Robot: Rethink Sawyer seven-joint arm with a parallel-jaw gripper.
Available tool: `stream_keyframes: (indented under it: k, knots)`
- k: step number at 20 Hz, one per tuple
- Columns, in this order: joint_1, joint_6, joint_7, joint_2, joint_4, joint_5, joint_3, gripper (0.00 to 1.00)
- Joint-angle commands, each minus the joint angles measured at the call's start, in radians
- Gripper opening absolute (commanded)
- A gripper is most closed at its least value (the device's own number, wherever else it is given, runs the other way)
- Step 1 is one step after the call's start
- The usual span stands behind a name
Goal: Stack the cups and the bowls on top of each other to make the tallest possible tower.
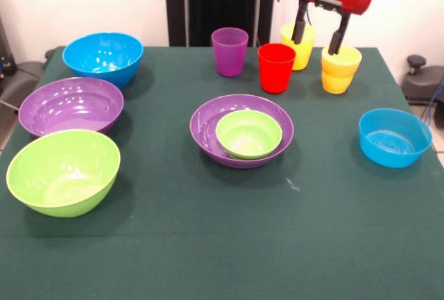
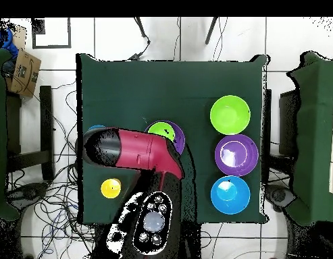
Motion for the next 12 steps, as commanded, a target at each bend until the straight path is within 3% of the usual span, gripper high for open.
stream_keyframes:
  k: [1, 7, 12]
  knots:
    - [-0.042, -0.04, 0.106, 0.096, 0.018, 0.013, 0.103, 1.0]
    - [-0.061, -0.086, 0.113, 0.099, 0.06, 0.01, 0.105, 1.0]
    - [-0.055, -0.065, 0.123, 0.071, 0.091, 0.009, 0.09, 1.0]
